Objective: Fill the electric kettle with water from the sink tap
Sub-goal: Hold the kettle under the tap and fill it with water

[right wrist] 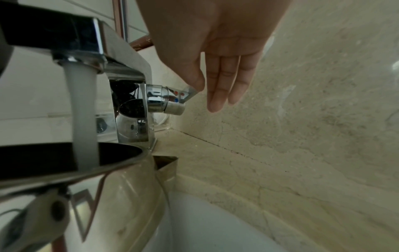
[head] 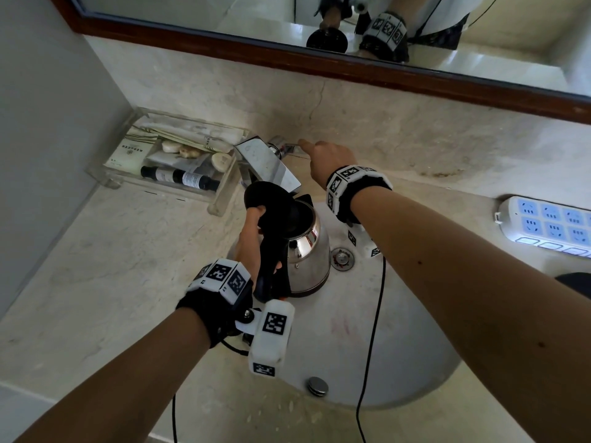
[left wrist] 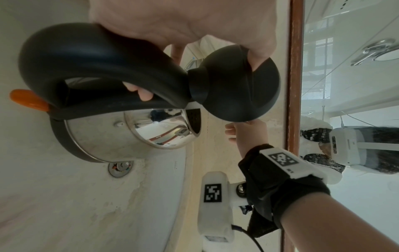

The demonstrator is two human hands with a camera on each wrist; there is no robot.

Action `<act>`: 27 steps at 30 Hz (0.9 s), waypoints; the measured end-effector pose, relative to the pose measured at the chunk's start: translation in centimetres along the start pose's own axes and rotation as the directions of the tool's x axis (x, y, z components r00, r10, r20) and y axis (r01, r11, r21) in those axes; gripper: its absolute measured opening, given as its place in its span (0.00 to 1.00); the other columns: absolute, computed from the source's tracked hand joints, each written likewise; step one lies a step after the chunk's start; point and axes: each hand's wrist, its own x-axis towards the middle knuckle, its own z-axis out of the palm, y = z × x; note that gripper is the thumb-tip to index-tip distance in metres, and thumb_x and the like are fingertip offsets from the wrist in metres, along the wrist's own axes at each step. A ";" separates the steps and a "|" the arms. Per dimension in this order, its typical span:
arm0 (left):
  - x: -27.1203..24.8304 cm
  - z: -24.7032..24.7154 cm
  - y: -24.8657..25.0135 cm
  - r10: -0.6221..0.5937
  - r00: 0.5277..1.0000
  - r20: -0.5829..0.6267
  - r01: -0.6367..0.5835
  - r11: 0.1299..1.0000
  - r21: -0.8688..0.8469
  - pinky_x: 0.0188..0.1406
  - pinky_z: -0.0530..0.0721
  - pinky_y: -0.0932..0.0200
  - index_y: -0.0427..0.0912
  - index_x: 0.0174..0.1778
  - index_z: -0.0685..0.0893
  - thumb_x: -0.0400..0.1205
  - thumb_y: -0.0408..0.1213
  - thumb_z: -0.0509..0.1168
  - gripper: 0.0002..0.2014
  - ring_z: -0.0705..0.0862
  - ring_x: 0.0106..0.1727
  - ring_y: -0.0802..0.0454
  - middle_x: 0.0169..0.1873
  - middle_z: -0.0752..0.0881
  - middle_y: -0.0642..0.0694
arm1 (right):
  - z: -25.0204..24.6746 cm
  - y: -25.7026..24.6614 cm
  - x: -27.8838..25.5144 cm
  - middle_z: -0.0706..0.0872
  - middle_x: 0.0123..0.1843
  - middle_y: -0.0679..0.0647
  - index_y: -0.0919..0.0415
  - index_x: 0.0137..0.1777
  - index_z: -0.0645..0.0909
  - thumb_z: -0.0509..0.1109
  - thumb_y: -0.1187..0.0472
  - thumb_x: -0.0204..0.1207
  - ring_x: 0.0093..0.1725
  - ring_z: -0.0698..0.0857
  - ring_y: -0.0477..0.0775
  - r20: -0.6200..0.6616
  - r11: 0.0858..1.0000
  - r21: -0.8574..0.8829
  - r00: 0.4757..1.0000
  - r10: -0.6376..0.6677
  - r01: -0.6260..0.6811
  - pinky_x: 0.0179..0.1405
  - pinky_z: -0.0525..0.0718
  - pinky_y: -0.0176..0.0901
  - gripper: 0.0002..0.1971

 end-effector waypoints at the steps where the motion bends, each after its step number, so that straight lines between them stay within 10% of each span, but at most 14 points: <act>1: 0.0 0.1 0.0 0.007 1.000 0.000 -0.007 1.000 0.007 0.27 0.77 0.59 0.33 0.49 0.80 0.59 0.71 0.62 0.41 0.79 0.25 0.45 0.28 0.81 0.38 | 0.0 0.0 0.0 0.82 0.65 0.63 0.51 0.81 0.61 0.58 0.69 0.81 0.62 0.83 0.65 0.002 1.000 -0.005 1.000 -0.006 0.006 0.54 0.81 0.52 0.29; 7: -0.3 0.2 0.1 0.021 0.999 0.030 -0.023 0.999 0.046 0.28 0.76 0.58 0.34 0.29 0.81 0.59 0.70 0.61 0.35 0.77 0.23 0.44 0.25 0.79 0.37 | 0.0 0.4 0.0 0.83 0.63 0.62 0.51 0.80 0.61 0.57 0.69 0.81 0.60 0.84 0.64 -0.008 0.999 -0.026 0.999 -0.034 0.034 0.49 0.80 0.50 0.28; 16: -0.1 0.4 0.1 0.023 0.999 -0.022 -0.022 1.000 0.015 0.25 0.78 0.60 0.30 0.55 0.81 0.60 0.69 0.62 0.44 0.79 0.25 0.43 0.32 0.82 0.35 | 0.2 0.7 0.4 0.85 0.62 0.61 0.55 0.73 0.71 0.57 0.68 0.81 0.58 0.86 0.64 -0.065 1.000 -0.002 0.998 0.001 -0.001 0.50 0.82 0.50 0.21; 27: 0.1 0.2 0.1 0.000 1.000 -0.013 0.000 1.000 0.024 0.28 0.77 0.57 0.31 0.49 0.81 0.57 0.71 0.62 0.43 0.78 0.25 0.42 0.29 0.80 0.35 | 0.3 0.8 0.4 0.86 0.60 0.62 0.61 0.69 0.70 0.57 0.69 0.80 0.53 0.87 0.66 -0.081 1.000 0.026 0.997 0.019 -0.016 0.43 0.78 0.49 0.18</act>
